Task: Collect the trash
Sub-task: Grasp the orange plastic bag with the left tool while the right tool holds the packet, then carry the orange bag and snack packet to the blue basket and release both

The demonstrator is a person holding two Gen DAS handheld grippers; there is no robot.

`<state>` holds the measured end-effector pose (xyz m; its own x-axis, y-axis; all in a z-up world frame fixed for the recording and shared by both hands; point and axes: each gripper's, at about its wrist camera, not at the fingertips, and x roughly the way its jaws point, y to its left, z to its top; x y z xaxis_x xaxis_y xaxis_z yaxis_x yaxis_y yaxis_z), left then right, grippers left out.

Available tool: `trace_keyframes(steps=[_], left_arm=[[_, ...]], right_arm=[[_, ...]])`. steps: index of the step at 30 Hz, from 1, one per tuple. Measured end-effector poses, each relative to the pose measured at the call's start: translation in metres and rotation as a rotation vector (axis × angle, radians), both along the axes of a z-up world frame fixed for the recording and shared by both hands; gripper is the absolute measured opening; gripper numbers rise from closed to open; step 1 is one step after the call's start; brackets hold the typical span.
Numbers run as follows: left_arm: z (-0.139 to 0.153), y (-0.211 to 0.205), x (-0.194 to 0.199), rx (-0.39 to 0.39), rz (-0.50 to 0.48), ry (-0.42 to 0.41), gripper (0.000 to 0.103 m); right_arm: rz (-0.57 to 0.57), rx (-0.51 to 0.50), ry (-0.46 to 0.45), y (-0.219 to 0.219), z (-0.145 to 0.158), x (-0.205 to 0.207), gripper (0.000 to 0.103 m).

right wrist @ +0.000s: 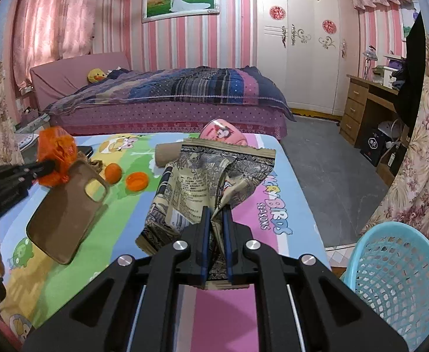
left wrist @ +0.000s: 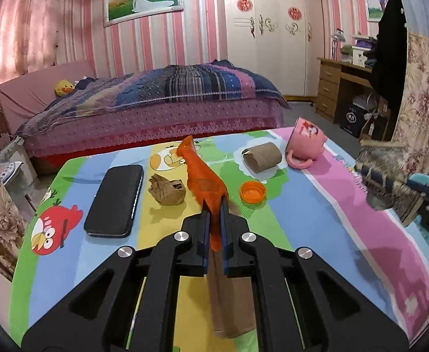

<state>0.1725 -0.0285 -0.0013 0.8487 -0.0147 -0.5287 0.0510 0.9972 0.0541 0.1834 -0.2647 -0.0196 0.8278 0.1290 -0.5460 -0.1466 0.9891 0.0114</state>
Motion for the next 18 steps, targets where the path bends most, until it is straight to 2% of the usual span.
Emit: trace_keyframes(steps=[4,8,14,18], left_arm=[[0.012,0.003,-0.017,-0.027,-0.007,-0.027,0.004],[0.014,0.002,-0.023,-0.06,-0.03,-0.02,0.004],[0.008,-0.015,-0.027,-0.05,-0.068,-0.004,0.004],[0.008,-0.026,-0.03,-0.04,-0.1,-0.004,0.004]], right_arm=[[-0.003,-0.012,0.003,0.0,0.001,-0.011,0.009],[-0.013,-0.012,-0.001,-0.003,0.004,-0.021,0.009],[-0.036,-0.019,0.005,-0.014,0.003,-0.034,0.009],[-0.078,0.013,-0.014,-0.034,0.009,-0.047,0.009]])
